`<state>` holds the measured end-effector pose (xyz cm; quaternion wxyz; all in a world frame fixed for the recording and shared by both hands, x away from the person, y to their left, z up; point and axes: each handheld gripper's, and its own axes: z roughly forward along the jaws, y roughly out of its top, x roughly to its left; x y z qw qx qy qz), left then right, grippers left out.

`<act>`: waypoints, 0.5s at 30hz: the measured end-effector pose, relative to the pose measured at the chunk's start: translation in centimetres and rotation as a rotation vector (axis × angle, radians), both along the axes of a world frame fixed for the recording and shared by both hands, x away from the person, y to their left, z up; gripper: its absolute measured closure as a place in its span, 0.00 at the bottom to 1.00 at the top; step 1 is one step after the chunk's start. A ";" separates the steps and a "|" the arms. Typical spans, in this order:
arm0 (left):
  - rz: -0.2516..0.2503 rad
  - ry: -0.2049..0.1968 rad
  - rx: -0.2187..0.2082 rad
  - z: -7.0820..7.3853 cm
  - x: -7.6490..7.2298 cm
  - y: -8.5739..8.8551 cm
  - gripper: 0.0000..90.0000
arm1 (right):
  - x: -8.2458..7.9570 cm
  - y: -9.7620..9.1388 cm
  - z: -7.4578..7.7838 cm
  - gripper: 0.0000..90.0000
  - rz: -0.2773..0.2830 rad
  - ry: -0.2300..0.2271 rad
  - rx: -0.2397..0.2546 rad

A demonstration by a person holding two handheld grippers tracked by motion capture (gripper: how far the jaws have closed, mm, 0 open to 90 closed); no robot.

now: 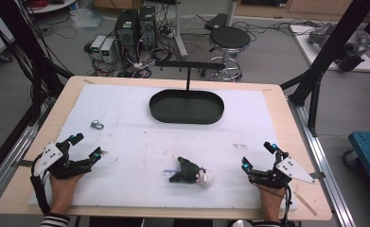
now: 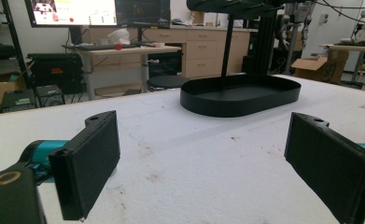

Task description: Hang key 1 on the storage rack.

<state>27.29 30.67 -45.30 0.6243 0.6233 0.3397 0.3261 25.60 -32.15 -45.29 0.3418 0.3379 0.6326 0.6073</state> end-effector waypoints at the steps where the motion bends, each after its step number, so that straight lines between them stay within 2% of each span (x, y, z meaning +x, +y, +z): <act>1: 0.000 0.000 0.000 0.0 0.0 0.0 0.12 | 0.0 0.0 0.0 0.01 0.000 0.001 0.000; 4: 0.001 -0.002 0.004 0.0 0.0 0.0 0.12 | 0.0 -0.1 0.0 0.01 0.002 0.007 0.011; 7: 0.000 -0.011 0.010 0.0 -0.1 -0.1 0.12 | 0.0 0.0 0.0 0.01 -0.001 0.000 -0.001; 11: 0.004 -0.009 -0.008 0.0 -0.1 0.0 0.12 | 0.0 0.0 0.0 0.01 -0.001 0.008 0.006; 15: 0.004 -0.009 -0.009 0.0 -0.1 0.1 0.12 | 0.0 -0.1 0.0 0.01 -0.001 0.012 0.012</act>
